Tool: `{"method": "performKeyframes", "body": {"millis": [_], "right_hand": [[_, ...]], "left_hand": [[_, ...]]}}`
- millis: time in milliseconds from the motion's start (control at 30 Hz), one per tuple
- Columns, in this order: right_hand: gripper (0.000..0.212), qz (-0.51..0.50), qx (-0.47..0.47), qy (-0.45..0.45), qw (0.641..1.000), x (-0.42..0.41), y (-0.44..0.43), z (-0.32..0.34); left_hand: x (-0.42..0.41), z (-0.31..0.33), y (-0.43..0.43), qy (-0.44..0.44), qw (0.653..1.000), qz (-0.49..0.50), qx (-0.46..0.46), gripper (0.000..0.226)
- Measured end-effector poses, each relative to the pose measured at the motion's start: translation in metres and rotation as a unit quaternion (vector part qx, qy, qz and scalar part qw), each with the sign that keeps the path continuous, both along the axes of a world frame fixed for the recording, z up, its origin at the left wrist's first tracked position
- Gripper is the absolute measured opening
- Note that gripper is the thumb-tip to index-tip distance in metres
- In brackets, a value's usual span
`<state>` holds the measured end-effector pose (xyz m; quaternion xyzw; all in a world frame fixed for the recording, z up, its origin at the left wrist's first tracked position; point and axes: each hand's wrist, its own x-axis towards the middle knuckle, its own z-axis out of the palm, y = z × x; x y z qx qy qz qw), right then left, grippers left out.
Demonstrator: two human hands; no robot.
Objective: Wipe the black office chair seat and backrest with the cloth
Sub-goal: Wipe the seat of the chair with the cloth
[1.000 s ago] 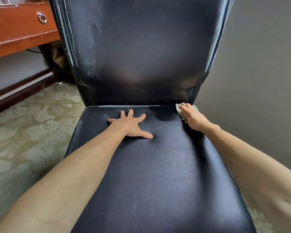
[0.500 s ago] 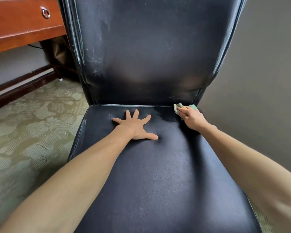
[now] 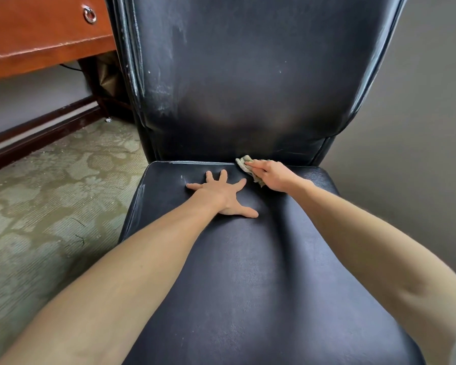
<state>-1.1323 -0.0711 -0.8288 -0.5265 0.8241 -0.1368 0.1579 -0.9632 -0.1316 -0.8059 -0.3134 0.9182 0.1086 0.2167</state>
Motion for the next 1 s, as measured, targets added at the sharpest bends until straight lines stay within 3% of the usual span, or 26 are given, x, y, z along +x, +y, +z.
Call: {"method": "performKeyframes", "body": {"millis": [400, 633, 767, 900, 1000], "right_hand": [[0.038, -0.112, -0.038, 0.05, 0.992, -0.053, 0.08, -0.008], [0.038, -0.066, -0.033, 0.039, 0.997, -0.02, 0.035, -0.01], [0.037, -0.03, -0.05, -0.012, 0.998, 0.003, 0.0, -0.009], [0.035, -0.044, -0.061, -0.067, 0.995, -0.008, 0.006, -0.007], [0.035, -0.049, -0.062, -0.054, 0.995, -0.014, 0.021, -0.008]], "left_hand": [[0.0, -0.004, 0.0, 0.005, 1.0, -0.02, 0.0, 0.104], [-0.004, -0.003, -0.003, -0.002, 1.0, -0.029, -0.001, 0.103], [-0.005, -0.002, -0.004, -0.002, 1.0, -0.025, 0.005, 0.103], [-0.003, 0.0, -0.003, 0.003, 1.0, -0.02, 0.008, 0.105], [-0.001, 0.002, 0.0, 0.006, 1.0, -0.018, 0.008, 0.105]]}}
